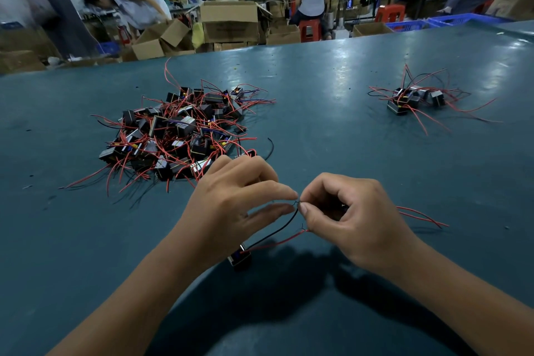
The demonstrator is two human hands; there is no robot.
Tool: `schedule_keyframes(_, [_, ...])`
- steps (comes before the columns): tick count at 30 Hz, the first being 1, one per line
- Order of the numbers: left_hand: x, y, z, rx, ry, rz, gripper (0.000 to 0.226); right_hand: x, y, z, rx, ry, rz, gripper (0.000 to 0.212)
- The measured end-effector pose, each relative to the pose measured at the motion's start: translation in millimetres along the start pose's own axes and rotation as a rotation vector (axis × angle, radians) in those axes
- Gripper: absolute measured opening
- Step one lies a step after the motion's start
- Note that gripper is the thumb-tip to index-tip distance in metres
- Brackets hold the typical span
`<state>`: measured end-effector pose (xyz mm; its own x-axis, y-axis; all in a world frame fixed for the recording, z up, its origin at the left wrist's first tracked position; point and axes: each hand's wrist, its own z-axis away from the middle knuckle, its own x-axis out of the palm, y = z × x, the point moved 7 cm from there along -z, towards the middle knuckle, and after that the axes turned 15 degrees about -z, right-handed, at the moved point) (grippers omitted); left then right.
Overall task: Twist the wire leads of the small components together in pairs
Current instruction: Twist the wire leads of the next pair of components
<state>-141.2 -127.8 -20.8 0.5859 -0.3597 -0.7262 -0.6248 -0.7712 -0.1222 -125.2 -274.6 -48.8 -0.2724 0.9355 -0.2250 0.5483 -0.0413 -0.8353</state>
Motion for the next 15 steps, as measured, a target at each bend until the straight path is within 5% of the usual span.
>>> schedule_keyframes(15, [-6.9, 8.2, -0.2, 0.149, 0.043, -0.164, 0.022, 2.5, -3.4, 0.9, -0.036, -0.022, 0.037, 0.012])
